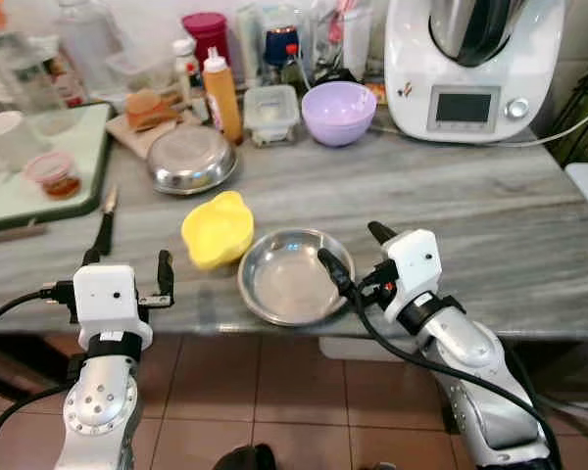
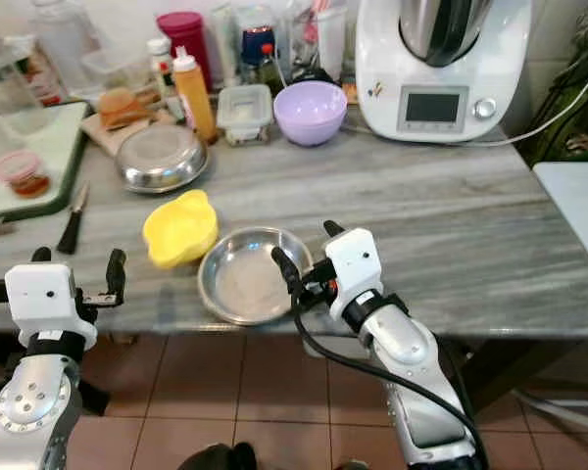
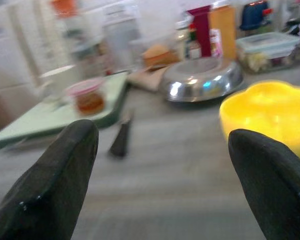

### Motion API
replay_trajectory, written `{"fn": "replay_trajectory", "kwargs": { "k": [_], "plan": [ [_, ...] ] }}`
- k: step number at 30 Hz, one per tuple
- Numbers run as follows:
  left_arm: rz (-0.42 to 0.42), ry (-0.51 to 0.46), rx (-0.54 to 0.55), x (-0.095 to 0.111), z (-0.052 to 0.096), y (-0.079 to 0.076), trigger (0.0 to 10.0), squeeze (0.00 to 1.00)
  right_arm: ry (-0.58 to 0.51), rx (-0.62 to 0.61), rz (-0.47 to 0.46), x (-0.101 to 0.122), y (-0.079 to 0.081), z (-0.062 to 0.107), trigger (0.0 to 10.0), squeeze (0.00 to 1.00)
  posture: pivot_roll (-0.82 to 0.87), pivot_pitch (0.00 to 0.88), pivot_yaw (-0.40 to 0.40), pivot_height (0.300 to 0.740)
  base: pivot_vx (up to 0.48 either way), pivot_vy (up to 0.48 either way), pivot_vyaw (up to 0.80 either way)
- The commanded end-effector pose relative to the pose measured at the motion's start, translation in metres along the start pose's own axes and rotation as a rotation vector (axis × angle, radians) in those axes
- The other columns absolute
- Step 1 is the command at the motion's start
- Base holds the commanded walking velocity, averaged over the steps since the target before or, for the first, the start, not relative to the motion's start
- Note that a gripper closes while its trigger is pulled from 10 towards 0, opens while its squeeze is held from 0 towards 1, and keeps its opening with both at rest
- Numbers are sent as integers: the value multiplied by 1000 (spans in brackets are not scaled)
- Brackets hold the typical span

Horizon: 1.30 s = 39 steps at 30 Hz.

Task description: Setting the table

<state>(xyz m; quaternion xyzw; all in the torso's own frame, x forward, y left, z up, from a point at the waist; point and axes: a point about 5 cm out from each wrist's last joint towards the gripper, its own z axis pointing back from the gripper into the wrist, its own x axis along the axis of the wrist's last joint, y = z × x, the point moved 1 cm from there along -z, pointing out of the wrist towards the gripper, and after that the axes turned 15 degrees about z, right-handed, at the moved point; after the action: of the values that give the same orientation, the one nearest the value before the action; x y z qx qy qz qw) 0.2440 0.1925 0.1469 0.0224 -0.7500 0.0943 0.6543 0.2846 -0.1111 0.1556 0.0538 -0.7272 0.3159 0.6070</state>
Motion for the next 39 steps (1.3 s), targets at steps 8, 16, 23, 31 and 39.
{"fn": "replay_trajectory", "kwargs": {
  "k": [8,16,23,31,39],
  "plan": [
    [-21,33,30,-5,-1,6,10000,0,12,-5,-2,-2,2,0,10000,0,-64,78,84,740,-360,0,0],
    [-25,35,28,-6,-2,6,10000,0,12,-12,0,-2,1,0,10000,0,-64,78,84,740,-359,0,0],
    [-22,26,6,-5,-3,2,10000,0,12,-18,2,-3,0,-1,10000,0,-64,78,84,740,-148,0,0],
    [23,28,-10,-6,-5,-3,10000,0,8,-16,9,-2,2,-2,10000,0,-65,81,88,740,0,0,0],
    [49,30,-32,-6,-6,-9,10000,0,5,-10,23,-1,3,-2,10000,0,-65,81,85,740,0,0,0]
  ]
}}
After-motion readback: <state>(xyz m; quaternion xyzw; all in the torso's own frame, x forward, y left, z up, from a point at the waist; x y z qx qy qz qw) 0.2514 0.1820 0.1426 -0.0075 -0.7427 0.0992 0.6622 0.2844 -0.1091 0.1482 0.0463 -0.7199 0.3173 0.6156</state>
